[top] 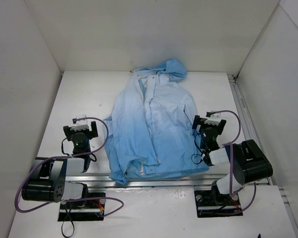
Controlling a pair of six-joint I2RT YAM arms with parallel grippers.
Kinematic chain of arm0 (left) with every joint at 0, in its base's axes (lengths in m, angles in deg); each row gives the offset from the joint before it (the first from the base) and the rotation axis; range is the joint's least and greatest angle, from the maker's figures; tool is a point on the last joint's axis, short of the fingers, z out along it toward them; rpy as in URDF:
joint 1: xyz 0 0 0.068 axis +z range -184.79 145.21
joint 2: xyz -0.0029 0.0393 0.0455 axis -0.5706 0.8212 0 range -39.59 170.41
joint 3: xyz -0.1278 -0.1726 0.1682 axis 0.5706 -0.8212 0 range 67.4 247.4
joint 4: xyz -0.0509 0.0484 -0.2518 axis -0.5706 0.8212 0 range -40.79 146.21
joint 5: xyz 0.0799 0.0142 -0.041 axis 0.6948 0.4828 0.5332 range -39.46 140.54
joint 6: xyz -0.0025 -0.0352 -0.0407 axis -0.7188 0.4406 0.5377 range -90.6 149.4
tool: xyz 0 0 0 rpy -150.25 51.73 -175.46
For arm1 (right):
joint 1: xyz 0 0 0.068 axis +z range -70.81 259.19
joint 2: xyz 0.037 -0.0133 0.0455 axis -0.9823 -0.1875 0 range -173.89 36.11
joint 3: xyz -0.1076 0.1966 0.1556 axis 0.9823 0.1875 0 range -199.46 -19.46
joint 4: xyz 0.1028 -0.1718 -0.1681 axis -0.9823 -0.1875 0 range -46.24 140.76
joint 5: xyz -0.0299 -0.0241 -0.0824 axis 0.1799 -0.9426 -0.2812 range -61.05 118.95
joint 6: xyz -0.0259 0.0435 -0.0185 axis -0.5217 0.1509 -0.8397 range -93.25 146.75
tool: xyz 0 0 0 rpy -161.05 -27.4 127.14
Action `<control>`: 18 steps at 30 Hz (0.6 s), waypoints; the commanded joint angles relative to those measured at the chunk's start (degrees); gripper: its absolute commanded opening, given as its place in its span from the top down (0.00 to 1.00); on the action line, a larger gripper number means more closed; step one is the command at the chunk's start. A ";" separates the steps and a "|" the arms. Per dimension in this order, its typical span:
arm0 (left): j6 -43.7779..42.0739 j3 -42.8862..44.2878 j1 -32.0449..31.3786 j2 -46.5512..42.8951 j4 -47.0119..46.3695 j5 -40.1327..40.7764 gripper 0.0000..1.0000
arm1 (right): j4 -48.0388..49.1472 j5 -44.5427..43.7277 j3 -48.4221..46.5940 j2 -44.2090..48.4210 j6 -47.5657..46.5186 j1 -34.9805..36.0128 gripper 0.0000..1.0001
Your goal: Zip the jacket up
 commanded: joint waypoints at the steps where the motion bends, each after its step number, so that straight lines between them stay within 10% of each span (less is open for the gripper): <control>1: 0.39 2.02 0.30 -1.16 -3.84 -0.21 0.00 | 5.37 -1.35 -1.94 1.86 0.42 0.15 0.02; 10: -0.05 3.16 -1.10 -3.71 -0.51 2.68 0.00 | 5.37 0.06 -1.94 2.91 -0.64 0.15 0.02; 18: 3.28 23.45 -2.69 -15.22 39.11 9.03 0.00 | -10.34 -4.24 -5.53 16.61 -3.78 3.57 0.02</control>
